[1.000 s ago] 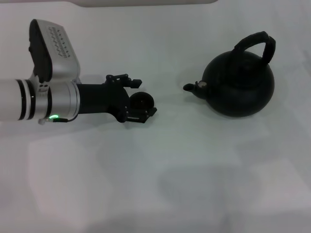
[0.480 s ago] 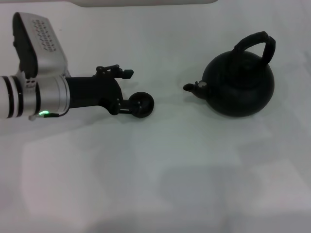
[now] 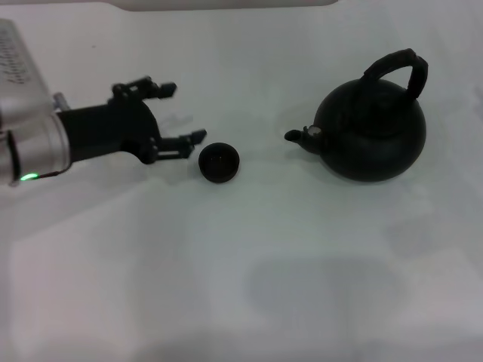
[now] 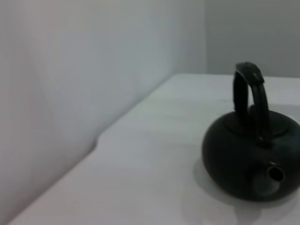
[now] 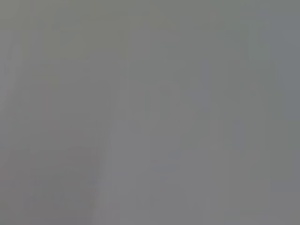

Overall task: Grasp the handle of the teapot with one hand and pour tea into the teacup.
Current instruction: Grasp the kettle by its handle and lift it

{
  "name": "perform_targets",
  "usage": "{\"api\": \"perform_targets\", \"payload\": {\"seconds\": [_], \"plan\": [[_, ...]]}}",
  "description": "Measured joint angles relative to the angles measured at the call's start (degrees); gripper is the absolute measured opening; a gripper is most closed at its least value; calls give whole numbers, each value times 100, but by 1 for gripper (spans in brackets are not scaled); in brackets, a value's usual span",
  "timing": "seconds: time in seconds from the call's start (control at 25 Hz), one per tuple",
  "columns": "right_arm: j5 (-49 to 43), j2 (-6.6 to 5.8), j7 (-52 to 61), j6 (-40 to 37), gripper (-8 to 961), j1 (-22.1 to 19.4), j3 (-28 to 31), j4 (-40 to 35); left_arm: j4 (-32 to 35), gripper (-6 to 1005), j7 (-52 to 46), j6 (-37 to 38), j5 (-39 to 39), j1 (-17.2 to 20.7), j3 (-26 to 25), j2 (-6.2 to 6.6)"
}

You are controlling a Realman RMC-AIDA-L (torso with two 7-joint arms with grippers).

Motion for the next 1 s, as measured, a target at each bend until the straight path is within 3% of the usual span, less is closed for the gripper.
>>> {"api": "perform_targets", "payload": {"seconds": [0.24,0.44,0.6,1.0], "plan": [[-793,-244,1067,558,840,-333,-140,-618,224,834,683,408,-1051,523,-435,20],[-1845,-358,2067,1048,840,-553,-141,-1419,87,825,1282,1040,-1791,855,-877,14],[-2713,-339,2767,1468,840,-677,-89,-2084,32,817,1501,1210,-1998,1092,-927,3],[-2803,-281,2863,1579,840,-737,-75,-2197,-49,797,1569,1360,-1986,1243,-934,19]]}}
